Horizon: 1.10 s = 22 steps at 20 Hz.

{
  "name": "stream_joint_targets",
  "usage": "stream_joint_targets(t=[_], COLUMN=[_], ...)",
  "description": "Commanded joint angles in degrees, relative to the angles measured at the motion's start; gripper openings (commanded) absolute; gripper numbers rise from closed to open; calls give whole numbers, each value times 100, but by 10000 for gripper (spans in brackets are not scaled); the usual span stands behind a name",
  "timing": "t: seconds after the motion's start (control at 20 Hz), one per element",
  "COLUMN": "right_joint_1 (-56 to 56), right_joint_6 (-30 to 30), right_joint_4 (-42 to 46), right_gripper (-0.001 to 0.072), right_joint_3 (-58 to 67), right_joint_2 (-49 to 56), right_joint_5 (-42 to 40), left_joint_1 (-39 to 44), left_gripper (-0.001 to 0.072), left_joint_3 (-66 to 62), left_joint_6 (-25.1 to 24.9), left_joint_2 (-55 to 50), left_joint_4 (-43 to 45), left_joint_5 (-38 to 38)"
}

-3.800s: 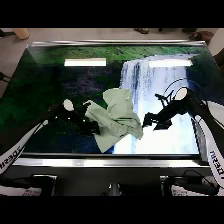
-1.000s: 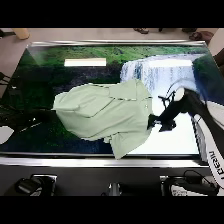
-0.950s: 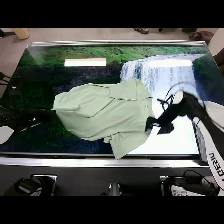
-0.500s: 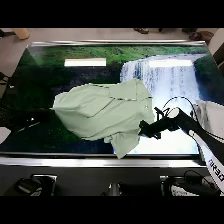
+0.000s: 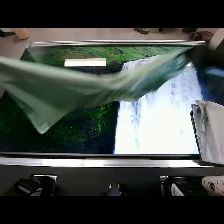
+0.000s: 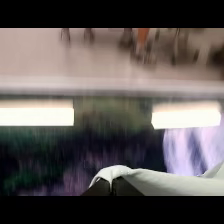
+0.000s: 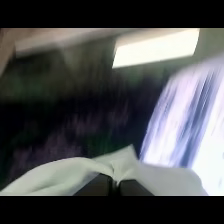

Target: Fold the shirts.

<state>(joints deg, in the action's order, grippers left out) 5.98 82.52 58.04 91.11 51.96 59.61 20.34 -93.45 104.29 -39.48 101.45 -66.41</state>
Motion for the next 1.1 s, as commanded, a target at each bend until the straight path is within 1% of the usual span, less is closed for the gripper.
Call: stream_joint_targets(t=[0.0, 0.05, 0.15, 0.25, 0.4, 0.45, 0.5, 0.6, 0.65, 0.75, 0.9, 0.95, 1.05], right_joint_1=[208, 208, 208, 208, 208, 208, 208, 208, 208, 201, 201, 201, 201], right_joint_6=[28, 223, 538, 522, 468, 468, 468, 466, 468, 468, 483, 603, 1051], right_joint_4=[1537, 1749, 2013, 2070, 2319, 2417, 2492, 2509, 2479, 2297, 1639, 1384, 892], right_gripper=[27, 27, 27, 27, 28, 28, 28, 29, 29, 29, 28, 29, 29], right_joint_3=[1292, 1292, 1292, 1292, 1292, 1292, 1292, 1285, 1257, 1213, 1215, 1215, 1215], right_joint_2=[-1513, -1755, -1961, -1880, -1460, -1246, -962, -234, 195, 1108, 2551, 3023, 3832], right_joint_5=[-1298, -1344, -994, -538, 181, 496, 863, 1543, 1679, 1543, 1075, 1067, 1117], left_joint_1=[-2, -2, -2, 0, -2, -2, -2, -2, -4, -70, -330, -422, -564], left_gripper=[26, 26, 26, 26, 26, 26, 26, 26, 26, 26, 25, 26, 26], left_joint_3=[-1478, -1467, -1449, -1449, -1449, -1449, -1447, -1438, -1366, -1062, -695, -684, -686], left_joint_6=[-107, -107, -103, -105, -114, -238, -354, -389, -396, -400, -382, -380, -380], left_joint_2=[111, 173, 111, -70, -426, -592, -796, -1370, -1683, -2406, -3735, -4197, -5069], left_joint_4=[90, 136, 304, 291, 299, 302, 319, 444, 483, 505, 479, 426, 157], left_joint_5=[17, -4, -404, -678, -798, -802, -844, -1095, -1200, -1222, -1220, -1222, -1226])
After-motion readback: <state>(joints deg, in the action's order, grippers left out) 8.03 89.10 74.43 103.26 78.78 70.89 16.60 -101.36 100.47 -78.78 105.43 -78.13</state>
